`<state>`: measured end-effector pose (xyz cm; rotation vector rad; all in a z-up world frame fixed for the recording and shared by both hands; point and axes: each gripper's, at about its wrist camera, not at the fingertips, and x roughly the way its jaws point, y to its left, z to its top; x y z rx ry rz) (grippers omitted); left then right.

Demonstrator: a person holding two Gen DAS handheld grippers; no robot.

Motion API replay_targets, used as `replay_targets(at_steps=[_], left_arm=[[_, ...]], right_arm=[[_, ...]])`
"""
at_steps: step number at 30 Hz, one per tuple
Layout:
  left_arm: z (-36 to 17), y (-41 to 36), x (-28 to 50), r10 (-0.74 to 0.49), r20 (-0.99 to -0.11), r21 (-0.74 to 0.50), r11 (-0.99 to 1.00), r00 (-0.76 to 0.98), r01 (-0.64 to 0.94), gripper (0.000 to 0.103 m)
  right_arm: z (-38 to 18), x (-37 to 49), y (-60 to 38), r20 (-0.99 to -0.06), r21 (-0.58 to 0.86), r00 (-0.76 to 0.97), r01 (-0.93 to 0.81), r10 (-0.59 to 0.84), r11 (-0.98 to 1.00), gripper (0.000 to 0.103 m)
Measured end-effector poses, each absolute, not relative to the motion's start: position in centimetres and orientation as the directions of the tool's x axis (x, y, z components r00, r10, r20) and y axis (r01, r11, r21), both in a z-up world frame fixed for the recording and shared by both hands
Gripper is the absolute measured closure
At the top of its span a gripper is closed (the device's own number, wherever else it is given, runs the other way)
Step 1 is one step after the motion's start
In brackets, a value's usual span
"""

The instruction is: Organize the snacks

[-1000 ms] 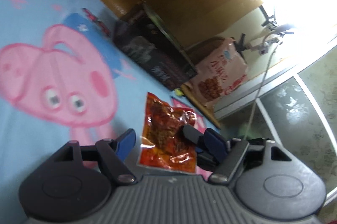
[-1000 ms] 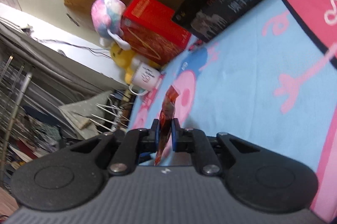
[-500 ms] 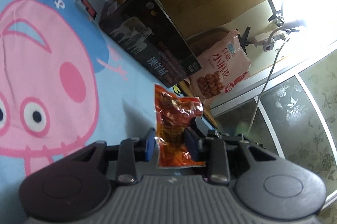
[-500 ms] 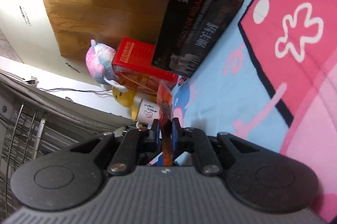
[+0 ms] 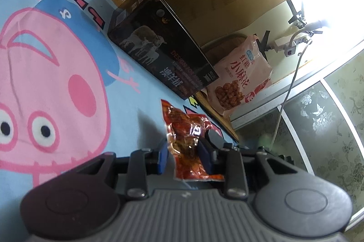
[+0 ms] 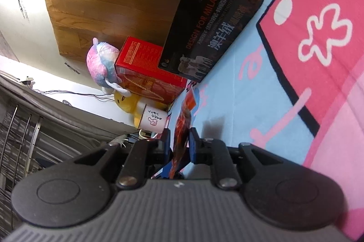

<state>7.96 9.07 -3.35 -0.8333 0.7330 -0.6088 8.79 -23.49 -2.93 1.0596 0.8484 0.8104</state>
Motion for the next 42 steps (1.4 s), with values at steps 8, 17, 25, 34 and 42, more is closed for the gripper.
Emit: replay_targets(at_steps=[8, 17, 25, 34, 42], left_arm=[[-3.3, 9.1, 7.9, -0.716, -0.336, -0.823, 0.539, 0.613, 0.179, 0.075], [-3.4, 9.2, 7.9, -0.717, -0.339, -0.826, 0.537, 0.609, 0.172, 0.075], [-3.2, 9.7, 7.8, -0.719, -0.321, -0.832, 0.525, 0.617, 0.179, 0.059], [-2.8, 9.1, 7.7, -0.758, -0.284, -0.835, 0.497, 0.588, 0.236, 0.049], [-2.5, 8.2, 7.5, -0.748, -0.306, -0.799, 0.538, 0.589, 0.268, 0.070]], right_arm=[[-2.0, 8.3, -22.4, -0.256, 0.895, 0.467, -0.217, 0.846, 0.390, 0.082], [-1.4, 8.0, -21.8, -0.285, 0.856, 0.484, -0.259, 0.828, 0.446, 0.082], [-2.9, 9.1, -23.7, -0.170, 0.943, 0.454, -0.183, 0.875, 0.278, 0.089], [-3.4, 9.7, -23.7, -0.086, 0.973, 0.376, -0.166, 0.923, 0.159, 0.089], [-3.4, 9.7, -23.8, -0.112, 0.969, 0.392, -0.161, 0.913, 0.188, 0.089]])
